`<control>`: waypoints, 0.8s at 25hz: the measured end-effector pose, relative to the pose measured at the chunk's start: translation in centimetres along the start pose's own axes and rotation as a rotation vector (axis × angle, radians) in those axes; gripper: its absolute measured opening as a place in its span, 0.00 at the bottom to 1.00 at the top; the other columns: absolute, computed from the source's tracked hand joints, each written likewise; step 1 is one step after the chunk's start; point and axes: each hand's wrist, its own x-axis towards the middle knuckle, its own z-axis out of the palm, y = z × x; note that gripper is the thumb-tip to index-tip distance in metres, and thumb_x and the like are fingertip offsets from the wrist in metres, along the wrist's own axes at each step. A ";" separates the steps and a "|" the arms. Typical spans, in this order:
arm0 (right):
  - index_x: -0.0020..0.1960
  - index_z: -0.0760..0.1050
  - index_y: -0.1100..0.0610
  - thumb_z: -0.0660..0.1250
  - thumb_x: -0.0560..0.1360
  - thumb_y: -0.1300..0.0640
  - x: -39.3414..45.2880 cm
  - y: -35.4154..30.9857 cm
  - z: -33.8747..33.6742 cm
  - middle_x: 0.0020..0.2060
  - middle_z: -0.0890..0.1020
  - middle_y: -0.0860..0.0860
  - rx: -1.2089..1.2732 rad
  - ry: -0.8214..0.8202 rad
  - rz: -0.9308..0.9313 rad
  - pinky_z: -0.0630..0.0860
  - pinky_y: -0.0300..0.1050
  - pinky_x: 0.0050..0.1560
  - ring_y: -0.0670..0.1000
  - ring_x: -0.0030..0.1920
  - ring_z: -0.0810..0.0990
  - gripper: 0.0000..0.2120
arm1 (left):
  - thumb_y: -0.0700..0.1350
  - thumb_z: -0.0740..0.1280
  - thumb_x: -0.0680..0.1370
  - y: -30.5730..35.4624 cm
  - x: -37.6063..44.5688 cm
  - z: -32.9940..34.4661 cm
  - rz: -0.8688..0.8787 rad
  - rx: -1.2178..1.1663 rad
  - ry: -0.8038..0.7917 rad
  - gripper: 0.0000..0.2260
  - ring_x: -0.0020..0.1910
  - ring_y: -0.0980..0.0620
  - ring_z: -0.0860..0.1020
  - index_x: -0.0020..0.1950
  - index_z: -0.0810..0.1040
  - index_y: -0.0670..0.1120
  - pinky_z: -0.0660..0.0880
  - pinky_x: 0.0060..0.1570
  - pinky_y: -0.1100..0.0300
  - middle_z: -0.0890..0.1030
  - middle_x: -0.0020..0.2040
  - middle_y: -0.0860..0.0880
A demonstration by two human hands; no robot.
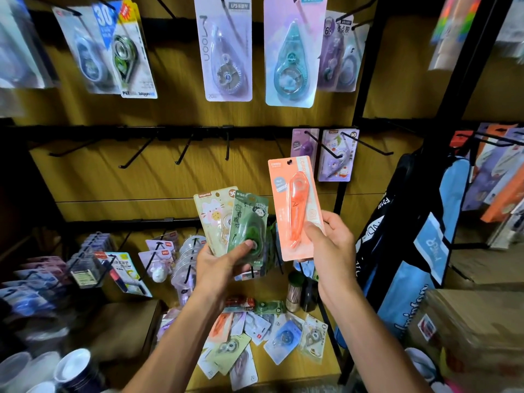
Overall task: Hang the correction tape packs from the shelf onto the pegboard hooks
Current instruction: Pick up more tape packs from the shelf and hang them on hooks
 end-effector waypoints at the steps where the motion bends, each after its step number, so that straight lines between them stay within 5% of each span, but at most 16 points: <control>1: 0.55 0.78 0.53 0.65 0.78 0.62 0.2 0.0 0.3 0.47 0.86 0.48 -0.016 -0.002 0.011 0.82 0.48 0.40 0.50 0.46 0.85 0.08 | 0.38 0.78 0.67 -0.1 0.1 0.0 -0.001 0.000 0.003 0.20 0.42 0.48 0.86 0.55 0.76 0.45 0.82 0.39 0.57 0.85 0.48 0.46; 10: 0.53 0.78 0.59 0.65 0.77 0.62 12.2 1.5 6.5 0.46 0.81 0.56 -0.136 0.018 0.180 0.74 0.38 0.21 0.55 0.40 0.80 0.06 | 0.38 0.79 0.67 1.1 4.0 0.2 0.023 0.000 -0.007 0.20 0.41 0.49 0.85 0.57 0.78 0.43 0.79 0.32 0.61 0.87 0.44 0.48; 17: 0.57 0.76 0.57 0.65 0.77 0.63 20.3 2.7 11.4 0.53 0.79 0.56 -0.103 0.054 0.240 0.77 0.43 0.22 0.57 0.50 0.80 0.09 | 0.38 0.78 0.66 1.6 8.3 -0.1 0.036 0.017 -0.060 0.19 0.41 0.48 0.85 0.56 0.79 0.44 0.78 0.31 0.62 0.87 0.46 0.47; 20: 0.60 0.72 0.55 0.67 0.77 0.62 21.4 4.3 11.9 0.50 0.78 0.53 -0.039 0.098 0.296 0.81 0.48 0.36 0.53 0.48 0.77 0.12 | 0.40 0.78 0.64 1.7 9.1 -0.2 0.026 -0.010 -0.075 0.21 0.42 0.48 0.85 0.56 0.79 0.44 0.78 0.30 0.63 0.87 0.47 0.46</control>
